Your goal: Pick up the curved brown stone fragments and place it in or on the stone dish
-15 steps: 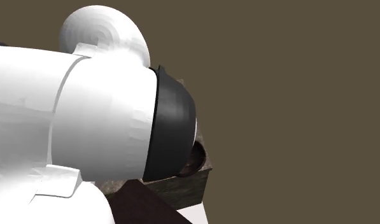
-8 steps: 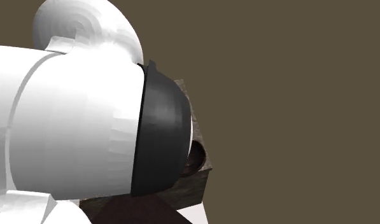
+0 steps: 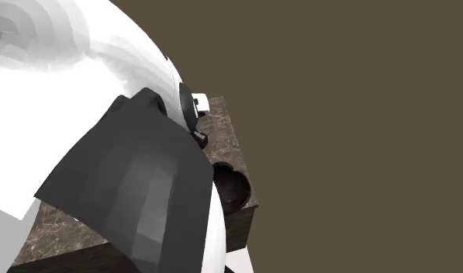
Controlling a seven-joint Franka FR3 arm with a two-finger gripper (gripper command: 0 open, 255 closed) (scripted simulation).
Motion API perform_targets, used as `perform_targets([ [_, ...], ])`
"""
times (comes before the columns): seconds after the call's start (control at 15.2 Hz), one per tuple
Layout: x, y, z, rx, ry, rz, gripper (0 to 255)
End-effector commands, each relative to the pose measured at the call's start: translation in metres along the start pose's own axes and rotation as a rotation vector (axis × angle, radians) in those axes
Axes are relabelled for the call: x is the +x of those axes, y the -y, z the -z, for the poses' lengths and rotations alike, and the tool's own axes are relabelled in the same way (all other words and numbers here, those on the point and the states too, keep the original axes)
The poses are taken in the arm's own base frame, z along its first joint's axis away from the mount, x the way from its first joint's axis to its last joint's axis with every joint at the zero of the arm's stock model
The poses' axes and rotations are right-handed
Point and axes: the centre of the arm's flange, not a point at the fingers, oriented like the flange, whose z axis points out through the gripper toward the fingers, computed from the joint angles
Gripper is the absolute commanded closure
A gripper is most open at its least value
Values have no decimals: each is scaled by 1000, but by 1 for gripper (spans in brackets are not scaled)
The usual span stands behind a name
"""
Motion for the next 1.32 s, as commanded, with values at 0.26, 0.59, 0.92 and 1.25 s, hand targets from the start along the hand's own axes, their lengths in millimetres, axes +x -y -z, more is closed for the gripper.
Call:
perform_targets([
  [0.26, -15, -81, 5, -1, 0, 1, 255],
  [0.59, -27, -144, 3, -1, 0, 1, 255],
  [0.92, -31, -143, -23, -1, 0, 1, 255],
  [1.25, -35, -142, -49, -1, 0, 1, 255],
])
